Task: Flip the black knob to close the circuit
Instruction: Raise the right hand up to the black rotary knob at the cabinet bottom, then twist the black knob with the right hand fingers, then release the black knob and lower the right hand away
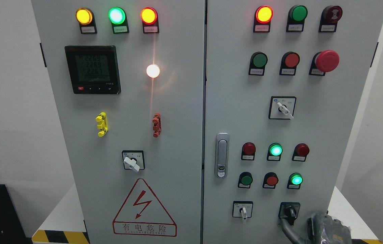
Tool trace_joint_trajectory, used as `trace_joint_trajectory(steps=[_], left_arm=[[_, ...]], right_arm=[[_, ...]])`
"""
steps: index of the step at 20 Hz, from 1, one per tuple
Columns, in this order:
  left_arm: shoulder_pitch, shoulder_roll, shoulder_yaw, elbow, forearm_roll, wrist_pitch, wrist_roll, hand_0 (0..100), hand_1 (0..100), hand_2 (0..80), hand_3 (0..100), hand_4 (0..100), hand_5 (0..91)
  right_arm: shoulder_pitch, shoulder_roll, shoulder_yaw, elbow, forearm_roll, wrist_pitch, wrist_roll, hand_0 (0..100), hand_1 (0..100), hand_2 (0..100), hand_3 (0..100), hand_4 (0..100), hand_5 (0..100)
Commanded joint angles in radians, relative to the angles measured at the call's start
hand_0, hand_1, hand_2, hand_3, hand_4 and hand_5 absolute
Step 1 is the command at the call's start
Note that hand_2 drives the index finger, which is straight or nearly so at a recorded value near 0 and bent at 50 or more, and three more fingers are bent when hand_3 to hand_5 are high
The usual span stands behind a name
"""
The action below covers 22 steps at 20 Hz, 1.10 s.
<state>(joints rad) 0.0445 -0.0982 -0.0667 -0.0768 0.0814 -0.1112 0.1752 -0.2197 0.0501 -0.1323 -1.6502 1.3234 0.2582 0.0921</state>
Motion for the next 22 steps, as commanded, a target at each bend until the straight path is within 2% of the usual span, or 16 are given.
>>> trace_joint_trajectory(steps=[1,22], left_arm=[[0.0,0.0,0.001,0.0,0.0,-0.001,0.0,12,56,0.0,0,0,0.0],[0.0,-0.002,-0.001,0.0,0.0,-0.001,0.0,12,56,0.0,0,0,0.0]], right_arm=[[-0.003,-0.003,-0.055,-0.008,-0.003,0.003,0.002,0,0,93,100,100,100],[0.008,0.013,-0.052,-0.074,-0.009,-0.005,0.008,0,0,93,100,100,100]])
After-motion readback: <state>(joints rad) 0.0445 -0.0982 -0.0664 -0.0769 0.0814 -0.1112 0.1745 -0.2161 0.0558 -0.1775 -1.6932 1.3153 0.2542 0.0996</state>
